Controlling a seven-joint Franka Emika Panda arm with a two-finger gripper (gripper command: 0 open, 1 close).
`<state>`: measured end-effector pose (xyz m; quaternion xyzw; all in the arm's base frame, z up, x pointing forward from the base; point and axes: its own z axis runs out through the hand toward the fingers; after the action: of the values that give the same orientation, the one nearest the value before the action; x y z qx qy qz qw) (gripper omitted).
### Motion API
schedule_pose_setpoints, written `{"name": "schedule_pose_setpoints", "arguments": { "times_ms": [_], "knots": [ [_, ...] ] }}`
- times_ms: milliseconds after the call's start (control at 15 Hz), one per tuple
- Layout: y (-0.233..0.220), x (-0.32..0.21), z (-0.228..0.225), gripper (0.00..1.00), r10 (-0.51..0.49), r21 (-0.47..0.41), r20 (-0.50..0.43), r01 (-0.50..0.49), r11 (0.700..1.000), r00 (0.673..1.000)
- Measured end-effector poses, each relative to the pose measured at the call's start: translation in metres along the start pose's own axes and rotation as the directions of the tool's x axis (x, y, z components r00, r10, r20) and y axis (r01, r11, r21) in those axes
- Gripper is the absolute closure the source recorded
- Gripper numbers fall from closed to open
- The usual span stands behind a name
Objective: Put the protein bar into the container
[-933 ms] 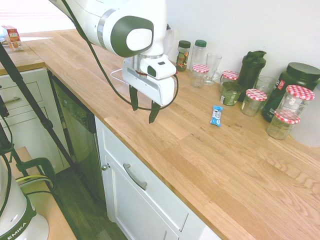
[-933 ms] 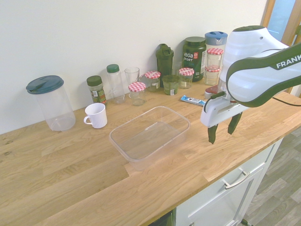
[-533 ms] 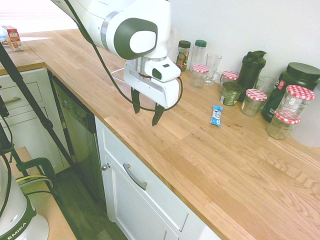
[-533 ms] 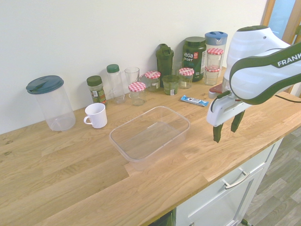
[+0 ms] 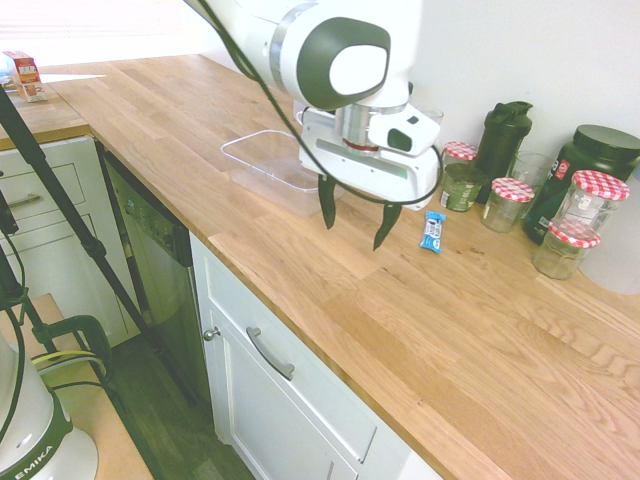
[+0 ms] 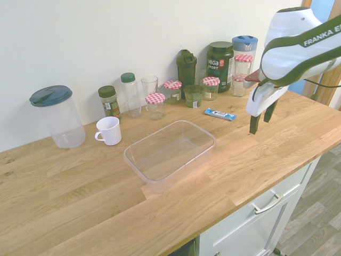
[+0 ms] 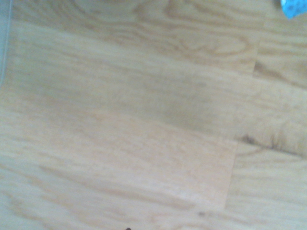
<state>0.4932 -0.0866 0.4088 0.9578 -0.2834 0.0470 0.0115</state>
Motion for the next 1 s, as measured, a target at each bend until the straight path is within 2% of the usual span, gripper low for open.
{"name": "schedule_pose_setpoints", "arguments": {
  "times_ms": [467,733,1000],
  "knots": [
    [-0.021,0.076,0.005,0.0,-0.15,-0.035,-0.025,0.149,0.988,0.988],
    [-0.026,0.107,0.021,0.0,-0.176,-0.045,-0.019,0.175,0.984,0.984],
    [-0.034,0.116,0.034,0.0,-0.198,-0.053,0.003,0.198,0.979,0.98]
  ]
}}
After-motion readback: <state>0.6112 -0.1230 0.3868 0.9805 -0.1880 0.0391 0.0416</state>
